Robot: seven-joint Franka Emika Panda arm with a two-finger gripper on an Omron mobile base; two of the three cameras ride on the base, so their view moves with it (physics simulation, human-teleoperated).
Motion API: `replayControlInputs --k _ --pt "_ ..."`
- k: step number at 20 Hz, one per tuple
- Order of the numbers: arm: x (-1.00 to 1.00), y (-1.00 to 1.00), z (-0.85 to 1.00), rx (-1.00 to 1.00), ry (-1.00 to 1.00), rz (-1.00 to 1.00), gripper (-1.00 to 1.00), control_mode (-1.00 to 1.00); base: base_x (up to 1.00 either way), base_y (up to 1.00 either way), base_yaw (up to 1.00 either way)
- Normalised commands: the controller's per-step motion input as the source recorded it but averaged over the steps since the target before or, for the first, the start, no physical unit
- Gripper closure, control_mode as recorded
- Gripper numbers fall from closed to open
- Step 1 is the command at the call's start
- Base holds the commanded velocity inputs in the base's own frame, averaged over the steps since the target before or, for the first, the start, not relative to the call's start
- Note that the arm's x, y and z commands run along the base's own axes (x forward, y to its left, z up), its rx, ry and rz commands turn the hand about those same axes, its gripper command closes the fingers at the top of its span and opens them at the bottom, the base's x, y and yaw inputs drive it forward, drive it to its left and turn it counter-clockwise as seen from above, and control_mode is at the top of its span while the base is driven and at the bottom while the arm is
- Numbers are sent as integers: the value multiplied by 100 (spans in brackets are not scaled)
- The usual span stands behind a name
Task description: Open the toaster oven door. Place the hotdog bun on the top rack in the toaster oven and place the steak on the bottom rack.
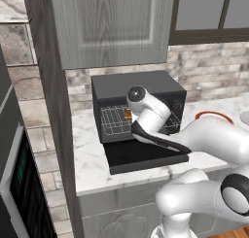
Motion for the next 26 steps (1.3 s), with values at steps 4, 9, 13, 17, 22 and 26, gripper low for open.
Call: replayControlInputs --k 4,9,13,17,22,26 --pt "-1 -9 -5 -27 -1 32 100 -100 0 0 0" --pt "0 -17 -7 -21 0 30 100 -100 0 0 0" --pt "2 -29 -4 -11 0 28 100 -100 0 0 0" --pt "0 -30 0 -7 1 23 100 -100 0 0 0" --pt "2 -23 0 -3 8 16 -100 -100 0 0 0" --pt "3 -11 1 -1 14 10 -100 -100 0 0 0"
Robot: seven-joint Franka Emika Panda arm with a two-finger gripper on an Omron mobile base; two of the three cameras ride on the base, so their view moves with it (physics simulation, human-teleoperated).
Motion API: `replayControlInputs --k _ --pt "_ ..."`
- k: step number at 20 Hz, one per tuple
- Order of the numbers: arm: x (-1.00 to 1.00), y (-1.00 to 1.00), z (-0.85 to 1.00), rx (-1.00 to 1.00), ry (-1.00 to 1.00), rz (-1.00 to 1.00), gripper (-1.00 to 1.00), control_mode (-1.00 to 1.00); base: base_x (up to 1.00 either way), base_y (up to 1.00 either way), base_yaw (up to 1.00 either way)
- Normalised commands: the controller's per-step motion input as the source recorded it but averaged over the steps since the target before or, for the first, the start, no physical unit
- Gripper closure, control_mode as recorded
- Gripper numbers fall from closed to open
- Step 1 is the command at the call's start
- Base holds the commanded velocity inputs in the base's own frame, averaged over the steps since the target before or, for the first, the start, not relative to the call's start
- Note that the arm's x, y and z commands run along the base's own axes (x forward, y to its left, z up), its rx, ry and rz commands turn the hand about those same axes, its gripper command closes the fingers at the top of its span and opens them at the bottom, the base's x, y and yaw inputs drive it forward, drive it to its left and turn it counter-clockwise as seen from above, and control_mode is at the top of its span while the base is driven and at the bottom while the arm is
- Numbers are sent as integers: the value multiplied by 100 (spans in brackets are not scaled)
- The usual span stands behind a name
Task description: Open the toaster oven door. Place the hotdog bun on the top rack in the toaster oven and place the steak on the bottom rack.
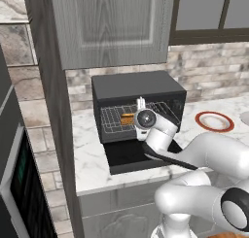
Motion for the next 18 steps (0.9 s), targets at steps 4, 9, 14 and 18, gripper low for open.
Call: replayControlInputs --k 4,9,14,18 --pt "-2 -1 18 -1 15 5 -100 -100 0 0 0" --pt "0 -2 18 0 20 1 -100 -100 0 0 0" --pt "-17 0 28 0 18 3 -100 -100 0 0 0" --pt "-17 -5 30 0 16 6 -100 -100 0 0 0"
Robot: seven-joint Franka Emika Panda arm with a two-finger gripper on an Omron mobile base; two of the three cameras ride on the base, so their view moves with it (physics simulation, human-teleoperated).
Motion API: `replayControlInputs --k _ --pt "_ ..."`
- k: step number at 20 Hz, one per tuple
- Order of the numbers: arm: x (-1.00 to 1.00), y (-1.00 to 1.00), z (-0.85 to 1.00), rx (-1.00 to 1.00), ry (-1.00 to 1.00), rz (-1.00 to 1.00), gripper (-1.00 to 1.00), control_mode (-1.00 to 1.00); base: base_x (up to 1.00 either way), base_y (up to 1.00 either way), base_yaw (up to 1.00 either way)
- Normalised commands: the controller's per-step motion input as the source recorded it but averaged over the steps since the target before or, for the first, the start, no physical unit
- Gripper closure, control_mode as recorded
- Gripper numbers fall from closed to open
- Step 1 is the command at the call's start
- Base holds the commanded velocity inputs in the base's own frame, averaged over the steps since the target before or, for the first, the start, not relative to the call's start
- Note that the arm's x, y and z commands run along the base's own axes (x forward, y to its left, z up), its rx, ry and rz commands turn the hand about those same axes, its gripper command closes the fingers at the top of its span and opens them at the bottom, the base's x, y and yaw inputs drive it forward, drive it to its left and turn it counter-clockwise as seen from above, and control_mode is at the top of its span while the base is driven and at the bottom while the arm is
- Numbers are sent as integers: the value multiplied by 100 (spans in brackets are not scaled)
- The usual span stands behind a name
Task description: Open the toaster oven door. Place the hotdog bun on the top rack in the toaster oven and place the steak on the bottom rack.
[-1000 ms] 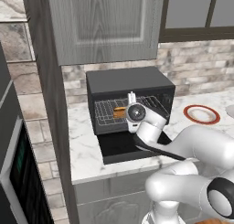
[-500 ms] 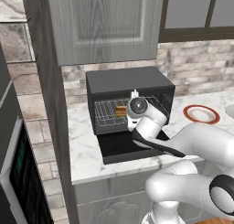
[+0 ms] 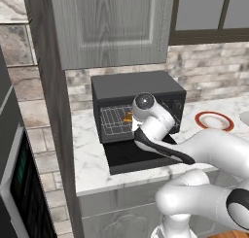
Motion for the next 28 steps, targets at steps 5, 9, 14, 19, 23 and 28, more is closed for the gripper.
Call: replayControlInputs --k 5,9,14,19,23,28 --pt "-2 -15 20 -3 4 12 -100 -100 0 0 0" --pt "-37 -19 39 -2 2 10 -100 -100 0 0 0" --pt "-92 -4 43 1 28 -8 -100 -100 0 0 0" --pt "-62 -19 24 3 36 -30 -100 -100 0 0 0" --pt "-3 -8 -15 0 22 -45 -100 -100 0 0 0" --pt "19 7 -26 0 0 -58 -100 -100 0 0 0"
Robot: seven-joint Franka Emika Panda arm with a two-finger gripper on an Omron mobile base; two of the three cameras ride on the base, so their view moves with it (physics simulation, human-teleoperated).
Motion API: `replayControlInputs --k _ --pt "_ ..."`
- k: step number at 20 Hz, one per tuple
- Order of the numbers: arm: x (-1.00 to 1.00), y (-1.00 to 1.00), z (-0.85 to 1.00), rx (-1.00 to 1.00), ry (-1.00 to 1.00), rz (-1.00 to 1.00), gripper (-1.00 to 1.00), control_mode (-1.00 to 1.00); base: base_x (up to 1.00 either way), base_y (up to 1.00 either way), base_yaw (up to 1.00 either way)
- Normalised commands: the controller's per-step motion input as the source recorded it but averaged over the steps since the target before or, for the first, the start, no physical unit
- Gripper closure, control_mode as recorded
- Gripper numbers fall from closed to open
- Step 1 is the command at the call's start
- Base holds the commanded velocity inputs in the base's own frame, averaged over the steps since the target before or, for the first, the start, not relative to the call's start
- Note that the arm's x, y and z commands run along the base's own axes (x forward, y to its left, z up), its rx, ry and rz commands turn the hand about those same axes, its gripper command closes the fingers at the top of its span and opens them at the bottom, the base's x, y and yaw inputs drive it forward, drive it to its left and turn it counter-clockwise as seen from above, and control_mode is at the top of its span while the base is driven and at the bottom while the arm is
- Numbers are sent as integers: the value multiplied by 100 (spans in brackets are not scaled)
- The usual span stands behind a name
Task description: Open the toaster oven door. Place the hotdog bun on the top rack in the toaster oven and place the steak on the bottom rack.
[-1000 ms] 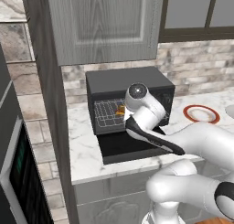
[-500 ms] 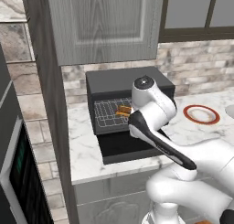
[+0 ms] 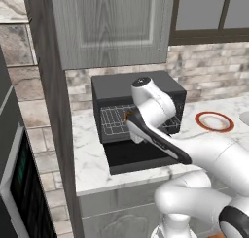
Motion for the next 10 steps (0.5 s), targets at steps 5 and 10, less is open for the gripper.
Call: replayControlInputs --k 5,10 --pt "-1 -18 -2 4 0 -49 -100 -100 0 0 0" --pt "-4 -21 -21 7 0 -43 -100 -100 0 0 0"
